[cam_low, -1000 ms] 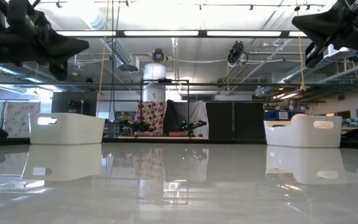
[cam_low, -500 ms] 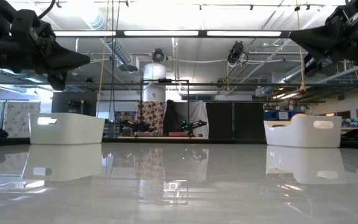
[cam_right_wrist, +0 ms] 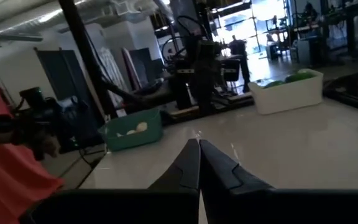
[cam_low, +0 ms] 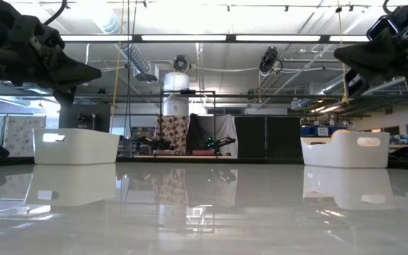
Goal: Sort produce into baskets
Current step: Return to Home Position
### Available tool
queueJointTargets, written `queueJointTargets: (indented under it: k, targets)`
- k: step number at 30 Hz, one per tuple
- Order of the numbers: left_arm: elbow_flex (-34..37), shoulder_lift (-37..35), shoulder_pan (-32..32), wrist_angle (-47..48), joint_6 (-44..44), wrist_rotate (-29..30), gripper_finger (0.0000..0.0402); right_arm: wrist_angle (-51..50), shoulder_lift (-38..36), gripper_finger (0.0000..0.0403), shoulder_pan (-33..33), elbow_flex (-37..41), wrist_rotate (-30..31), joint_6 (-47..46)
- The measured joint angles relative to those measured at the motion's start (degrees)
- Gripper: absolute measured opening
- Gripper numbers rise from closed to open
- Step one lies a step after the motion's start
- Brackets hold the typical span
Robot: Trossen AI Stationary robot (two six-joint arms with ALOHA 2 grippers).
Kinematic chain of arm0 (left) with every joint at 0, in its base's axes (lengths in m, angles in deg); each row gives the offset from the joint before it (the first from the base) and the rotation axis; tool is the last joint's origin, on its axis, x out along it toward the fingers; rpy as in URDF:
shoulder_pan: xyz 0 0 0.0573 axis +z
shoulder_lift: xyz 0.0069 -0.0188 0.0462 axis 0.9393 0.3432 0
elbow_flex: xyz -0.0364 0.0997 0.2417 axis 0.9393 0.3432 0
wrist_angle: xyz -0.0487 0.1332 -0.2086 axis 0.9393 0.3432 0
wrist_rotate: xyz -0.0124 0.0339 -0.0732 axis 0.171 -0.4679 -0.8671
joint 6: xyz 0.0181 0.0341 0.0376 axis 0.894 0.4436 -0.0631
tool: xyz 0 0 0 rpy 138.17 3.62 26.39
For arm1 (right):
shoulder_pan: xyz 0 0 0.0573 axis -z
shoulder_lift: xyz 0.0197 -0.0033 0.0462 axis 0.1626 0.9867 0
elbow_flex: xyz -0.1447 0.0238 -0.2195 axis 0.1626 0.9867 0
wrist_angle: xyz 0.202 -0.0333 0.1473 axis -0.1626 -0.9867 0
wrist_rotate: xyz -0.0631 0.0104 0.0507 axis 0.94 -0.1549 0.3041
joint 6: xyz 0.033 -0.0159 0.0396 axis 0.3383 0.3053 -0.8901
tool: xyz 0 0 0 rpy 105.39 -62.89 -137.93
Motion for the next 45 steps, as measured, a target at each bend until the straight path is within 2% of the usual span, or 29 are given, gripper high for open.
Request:
queueJointTargets:
  k: [6, 9, 16, 45]
  targets:
    - [0.02, 0.01, 0.0, 0.15, 2.36, 1.45, 0.0005, 1.02, 0.07, 0.0013, 0.0, 0.0, -0.04, -1.78]
    - [0.02, -0.01, 0.0, 0.11, 4.64, 1.84, 0.0005, -2.18, 0.15, 0.0026, 0.0, -0.01, -0.04, -1.74]
    - [0.02, 0.01, 0.0, -0.04, -7.62, 2.07, 0.0005, -4.01, 0.17, 0.0046, 0.0, -0.02, -0.04, -1.79]
    - [0.04, 0.01, 0.0, -0.24, -7.65, 2.05, 0.0006, -3.92, 0.17, 0.0048, 0.0, 0.0, -0.02, -1.74]
